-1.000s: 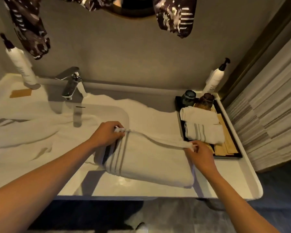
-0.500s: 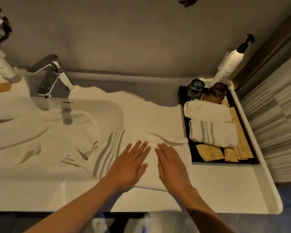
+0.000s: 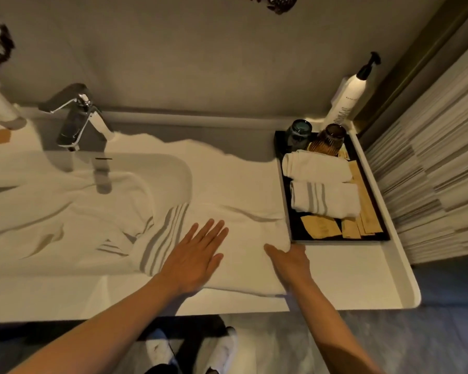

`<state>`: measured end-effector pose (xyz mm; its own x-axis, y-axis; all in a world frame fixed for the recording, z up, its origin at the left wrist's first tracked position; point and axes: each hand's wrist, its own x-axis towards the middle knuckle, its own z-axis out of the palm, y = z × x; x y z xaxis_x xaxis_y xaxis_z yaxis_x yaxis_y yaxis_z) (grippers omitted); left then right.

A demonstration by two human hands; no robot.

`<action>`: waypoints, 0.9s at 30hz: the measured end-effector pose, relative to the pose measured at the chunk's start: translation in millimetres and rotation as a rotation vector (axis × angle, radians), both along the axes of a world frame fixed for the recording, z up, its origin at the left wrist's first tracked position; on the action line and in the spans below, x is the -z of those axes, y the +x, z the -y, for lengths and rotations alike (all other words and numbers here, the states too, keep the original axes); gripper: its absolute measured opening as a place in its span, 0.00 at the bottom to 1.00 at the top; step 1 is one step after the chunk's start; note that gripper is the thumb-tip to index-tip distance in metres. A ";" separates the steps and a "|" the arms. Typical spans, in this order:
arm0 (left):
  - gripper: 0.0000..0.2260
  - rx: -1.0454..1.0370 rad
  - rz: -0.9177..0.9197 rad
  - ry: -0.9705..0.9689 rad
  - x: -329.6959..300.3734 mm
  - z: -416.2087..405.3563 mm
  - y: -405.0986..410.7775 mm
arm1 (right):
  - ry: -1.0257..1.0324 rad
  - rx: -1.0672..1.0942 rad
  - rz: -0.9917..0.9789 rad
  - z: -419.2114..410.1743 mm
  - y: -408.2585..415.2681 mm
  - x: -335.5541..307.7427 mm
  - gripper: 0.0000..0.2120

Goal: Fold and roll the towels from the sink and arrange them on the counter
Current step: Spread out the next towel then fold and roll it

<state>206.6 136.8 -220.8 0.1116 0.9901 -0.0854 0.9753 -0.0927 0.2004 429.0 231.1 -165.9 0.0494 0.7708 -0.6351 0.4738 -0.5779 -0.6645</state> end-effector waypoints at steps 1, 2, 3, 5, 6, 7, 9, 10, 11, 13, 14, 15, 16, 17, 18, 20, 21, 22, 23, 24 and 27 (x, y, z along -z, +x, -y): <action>0.25 0.002 -0.005 -0.001 -1.9 2.9 -2.0 | -0.092 0.028 -0.088 -2.6 -1.1 -2.9 0.28; 0.25 0.005 -0.001 -0.009 -4.5 3.6 -2.1 | -0.144 0.027 -0.139 -5.8 -0.3 -6.9 0.25; 0.25 0.006 0.014 -0.023 -6.8 2.3 0.9 | -0.149 -0.011 -0.150 -9.2 2.9 -13.5 0.21; 0.25 0.036 0.069 -0.034 -8.4 -3.3 14.4 | -0.053 -0.124 -0.087 -15.8 13.9 -26.2 0.15; 0.25 0.069 0.123 -0.041 -7.2 -8.8 24.4 | 0.005 -0.157 -0.027 -18.6 22.5 -32.9 0.15; 0.24 0.091 0.207 -0.059 -7.8 -14.4 33.3 | 0.052 -0.175 0.036 -20.8 31.5 -40.3 0.15; 0.19 0.118 0.390 -0.047 -10.7 -24.5 44.3 | 0.134 -0.177 0.178 -25.1 46.4 -56.5 0.15; 0.14 0.111 0.431 0.045 -12.2 -25.8 45.1 | 0.158 -0.173 0.231 -27.6 50.7 -63.8 0.15; 0.09 0.060 0.430 0.133 -14.3 -23.5 43.9 | 0.173 -0.185 0.263 -29.1 52.3 -71.0 0.15; 0.06 -0.121 0.497 0.119 -21.2 -12.1 40.2 | 0.223 -0.225 0.308 -28.2 45.3 -83.0 0.14; 0.09 -0.242 0.609 0.018 -24.2 -7.5 37.1 | 0.261 -0.272 0.324 -25.8 35.5 -88.7 0.13; 0.11 -0.405 0.812 -0.082 -28.9 -5.5 33.9 | 0.300 -0.328 0.324 -21.9 22.3 -92.3 0.13; 0.13 -0.592 1.069 -0.164 -29.9 -7.0 29.5 | 0.347 -0.389 0.317 -18.0 6.7 -93.0 0.13; 0.15 -0.760 1.327 -0.247 -34.1 -11.0 26.3 | 0.386 -0.456 0.311 -12.0 -11.7 -94.8 0.14; 0.19 -0.881 1.517 -0.323 -39.0 -16.8 23.2 | 0.422 -0.513 0.300 -6.1 -30.9 -92.6 0.13; 0.27 -0.969 1.697 -0.433 -41.6 -23.9 14.1 | 0.442 -0.602 0.270 8.2 -69.6 -83.4 0.13; 0.29 -0.997 1.778 -0.447 -41.7 -24.1 8.2 | 0.417 -0.642 0.255 16.5 -87.7 -74.5 0.17; 0.29 -1.049 1.894 -0.443 -41.2 -23.2 1.8 | 0.387 -0.687 0.240 24.0 -102.1 -63.1 0.22; 0.28 -1.120 1.990 -0.426 -40.4 -23.0 -7.0 | 0.348 -0.724 0.207 31.1 -113.5 -50.2 0.24; 0.25 -1.153 2.013 -0.380 -38.3 -22.6 -13.7 | 0.303 -0.717 0.143 37.8 -119.5 -38.7 0.22; 0.21 -0.957 1.106 -0.226 -36.5 -10.7 -23.3 | 0.200 -0.586 -0.103 52.2 -117.3 -17.6 0.11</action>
